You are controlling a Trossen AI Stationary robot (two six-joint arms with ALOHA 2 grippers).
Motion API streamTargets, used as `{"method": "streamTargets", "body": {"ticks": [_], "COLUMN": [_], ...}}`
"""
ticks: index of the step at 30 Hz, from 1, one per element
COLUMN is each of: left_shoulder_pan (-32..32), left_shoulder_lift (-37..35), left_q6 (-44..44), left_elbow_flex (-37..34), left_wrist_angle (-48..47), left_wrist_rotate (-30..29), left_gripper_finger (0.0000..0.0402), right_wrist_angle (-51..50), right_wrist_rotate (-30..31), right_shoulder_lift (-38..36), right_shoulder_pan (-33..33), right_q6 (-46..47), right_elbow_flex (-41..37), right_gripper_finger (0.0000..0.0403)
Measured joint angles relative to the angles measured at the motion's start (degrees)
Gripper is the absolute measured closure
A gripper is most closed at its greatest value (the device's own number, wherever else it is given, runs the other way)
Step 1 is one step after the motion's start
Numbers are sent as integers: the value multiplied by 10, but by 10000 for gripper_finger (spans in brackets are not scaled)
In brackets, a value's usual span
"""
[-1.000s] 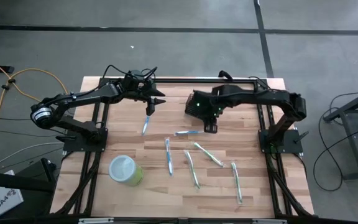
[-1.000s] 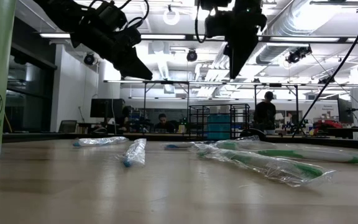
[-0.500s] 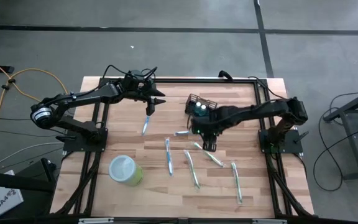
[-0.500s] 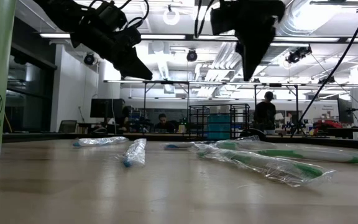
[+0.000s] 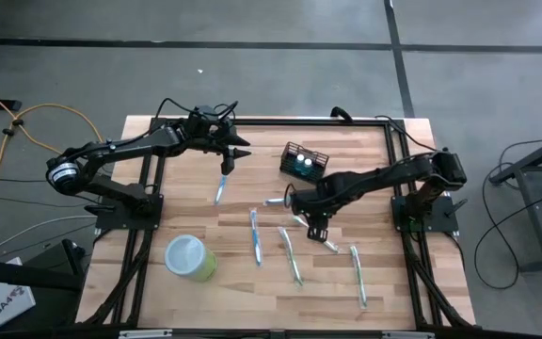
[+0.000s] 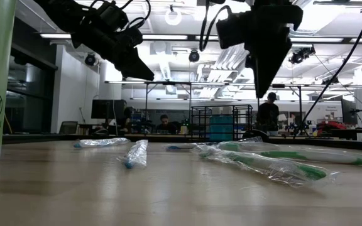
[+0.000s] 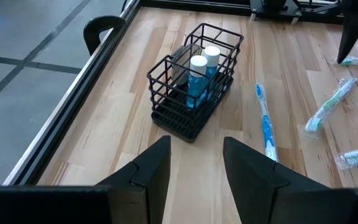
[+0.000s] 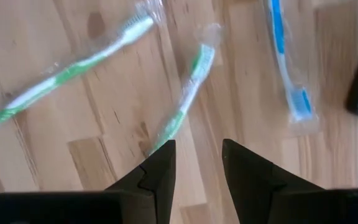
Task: Pick & Place toothbrushing station
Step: Put the top green toothbrush into the left section of the black mesh organizer
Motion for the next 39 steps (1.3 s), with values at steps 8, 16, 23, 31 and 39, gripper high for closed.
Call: {"method": "streamTargets", "body": {"ticks": [8, 16, 23, 31, 39], "left_shoulder_pan": [0, 0, 0, 0, 0], "left_shoulder_lift": [0, 0, 0, 0, 0], "left_q6": [0, 0, 0, 0, 0], "left_elbow_flex": [0, 0, 0, 0, 0], "left_wrist_angle": [0, 0, 0, 0, 0], "left_wrist_rotate": [0, 0, 0, 0, 0], "left_gripper_finger": [257, 257, 257, 258, 258], "right_wrist_angle": [45, 49, 57, 35, 75], "right_wrist_rotate": [18, -2, 1, 0, 0], "right_shoulder_lift": [14, 65, 77, 97, 96], "right_shoulder_pan": [-5, -5, 1, 28, 53], "right_q6": [-35, -59, 12, 148, 222], "right_elbow_flex": [0, 0, 0, -1, -53], "right_gripper_finger": [279, 255, 226, 217, 217]}}
